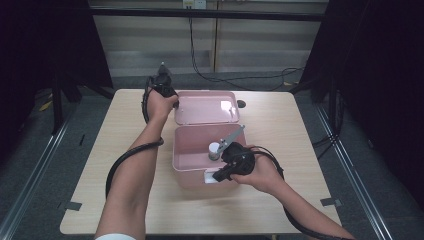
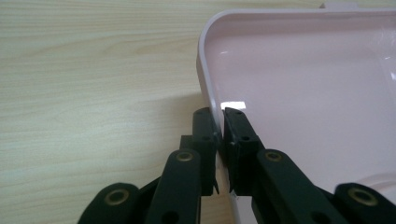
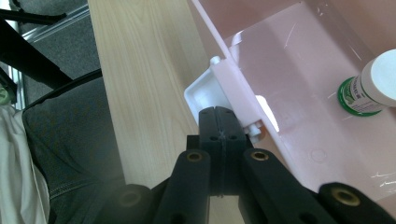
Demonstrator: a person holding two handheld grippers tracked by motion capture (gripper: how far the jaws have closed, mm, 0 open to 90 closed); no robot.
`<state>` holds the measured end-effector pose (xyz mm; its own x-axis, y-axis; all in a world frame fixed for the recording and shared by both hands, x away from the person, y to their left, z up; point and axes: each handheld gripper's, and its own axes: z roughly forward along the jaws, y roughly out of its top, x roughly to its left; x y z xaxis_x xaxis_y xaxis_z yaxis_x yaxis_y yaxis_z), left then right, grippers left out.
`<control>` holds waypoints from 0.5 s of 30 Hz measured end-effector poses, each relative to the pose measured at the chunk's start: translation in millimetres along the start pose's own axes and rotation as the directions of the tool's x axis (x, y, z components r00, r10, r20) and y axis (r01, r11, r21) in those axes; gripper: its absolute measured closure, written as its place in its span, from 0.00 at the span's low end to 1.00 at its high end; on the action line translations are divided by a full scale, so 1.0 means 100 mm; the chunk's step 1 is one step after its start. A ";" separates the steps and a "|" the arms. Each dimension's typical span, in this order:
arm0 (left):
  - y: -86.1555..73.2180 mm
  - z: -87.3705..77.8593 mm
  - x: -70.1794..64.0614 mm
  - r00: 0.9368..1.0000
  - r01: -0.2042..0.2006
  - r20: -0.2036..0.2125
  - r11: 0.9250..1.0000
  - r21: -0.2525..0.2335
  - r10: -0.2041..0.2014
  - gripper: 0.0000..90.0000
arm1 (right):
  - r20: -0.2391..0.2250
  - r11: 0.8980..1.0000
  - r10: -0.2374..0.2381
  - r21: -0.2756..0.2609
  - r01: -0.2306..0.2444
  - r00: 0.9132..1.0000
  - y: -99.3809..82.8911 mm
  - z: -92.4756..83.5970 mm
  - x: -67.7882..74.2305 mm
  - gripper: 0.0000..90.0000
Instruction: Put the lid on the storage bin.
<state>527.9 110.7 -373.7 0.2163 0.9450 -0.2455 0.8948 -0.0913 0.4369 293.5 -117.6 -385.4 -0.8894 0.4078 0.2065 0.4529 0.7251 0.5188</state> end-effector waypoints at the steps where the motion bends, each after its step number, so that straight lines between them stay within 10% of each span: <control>1: 0.00 -0.01 0.00 1.000 -0.005 -0.003 1.000 0.000 0.005 0.93 | 0.004 1.000 -0.001 0.004 0.001 1.000 0.00 0.00 0.00 1.00; 15: 0.08 -0.23 -0.04 1.000 0.003 0.017 1.000 -0.019 -0.002 0.96 | 0.005 1.000 0.010 0.010 -0.010 1.000 0.04 0.01 -0.01 1.00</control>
<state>524.9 112.9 -349.6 0.2207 0.9397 -0.2612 0.8878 -0.0827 0.4527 295.7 -114.8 -384.4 -0.8845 0.4176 0.2078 0.4624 0.7264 0.5084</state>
